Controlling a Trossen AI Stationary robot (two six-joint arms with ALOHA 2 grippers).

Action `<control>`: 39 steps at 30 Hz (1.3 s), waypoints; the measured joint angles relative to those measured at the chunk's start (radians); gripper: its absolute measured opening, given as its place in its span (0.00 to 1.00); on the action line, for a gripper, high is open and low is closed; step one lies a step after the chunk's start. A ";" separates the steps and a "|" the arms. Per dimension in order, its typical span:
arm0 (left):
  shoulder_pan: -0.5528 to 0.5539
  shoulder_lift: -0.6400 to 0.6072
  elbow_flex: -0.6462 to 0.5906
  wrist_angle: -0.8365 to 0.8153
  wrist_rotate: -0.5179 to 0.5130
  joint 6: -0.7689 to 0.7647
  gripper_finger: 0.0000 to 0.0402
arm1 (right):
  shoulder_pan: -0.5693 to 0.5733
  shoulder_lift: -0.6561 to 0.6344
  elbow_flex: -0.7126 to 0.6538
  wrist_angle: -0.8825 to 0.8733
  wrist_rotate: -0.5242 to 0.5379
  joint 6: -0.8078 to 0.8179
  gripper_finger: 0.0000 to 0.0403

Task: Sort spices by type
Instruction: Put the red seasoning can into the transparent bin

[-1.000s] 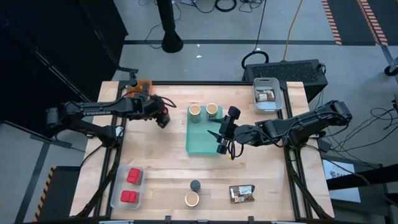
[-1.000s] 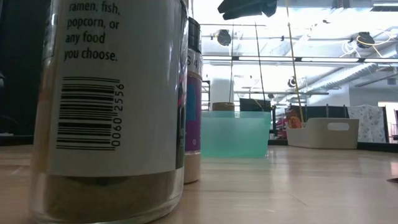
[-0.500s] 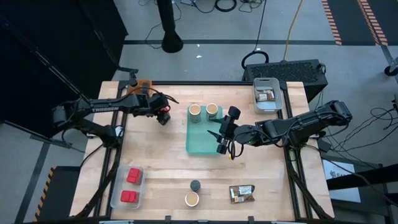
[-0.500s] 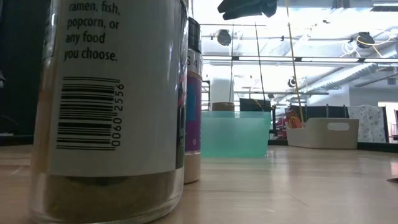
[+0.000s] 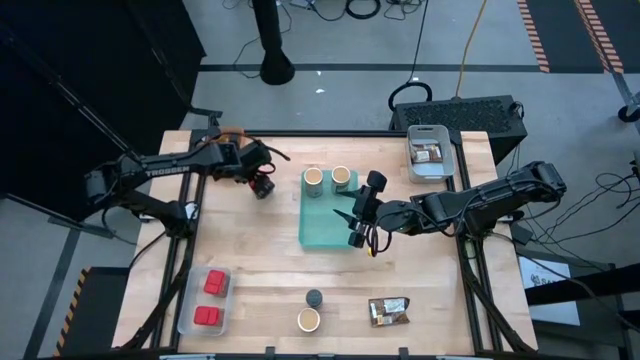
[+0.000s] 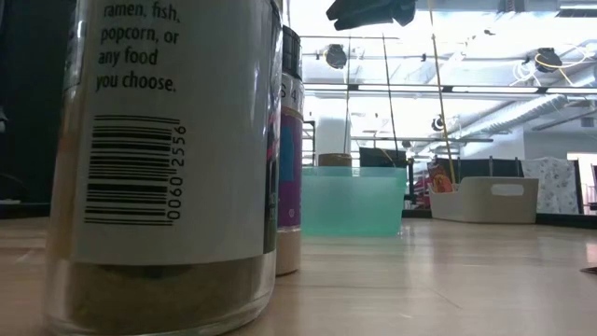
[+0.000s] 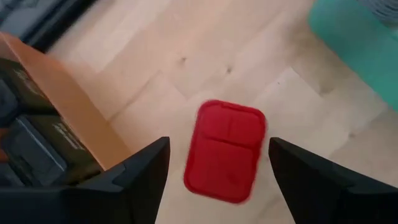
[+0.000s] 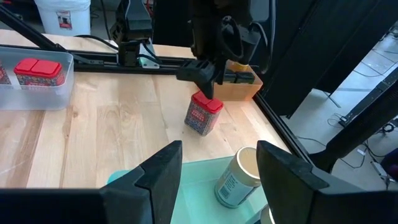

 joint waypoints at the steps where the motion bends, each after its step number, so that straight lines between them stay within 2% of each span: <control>1: 0.004 0.000 0.006 -0.008 0.014 0.000 0.68 | 0.000 0.000 0.000 0.000 0.000 0.000 0.47; 6: 0.038 0.003 0.015 -0.047 0.027 0.013 0.68 | 0.000 0.000 0.000 -0.001 0.000 0.000 0.47; 14: 0.044 0.063 0.015 -0.010 0.074 0.055 0.68 | 0.000 0.000 0.000 -0.003 0.000 0.000 0.47; 34: 0.039 0.204 0.015 0.010 0.048 0.176 0.68 | -0.001 0.000 0.000 -0.005 0.000 0.000 0.47; 36: 0.038 0.225 0.015 0.010 0.038 0.184 0.66 | -0.001 0.000 0.000 -0.006 0.000 0.000 0.47; 39: 0.027 0.236 0.014 0.008 0.007 0.200 0.57 | -0.001 0.000 0.000 -0.006 0.000 0.000 0.47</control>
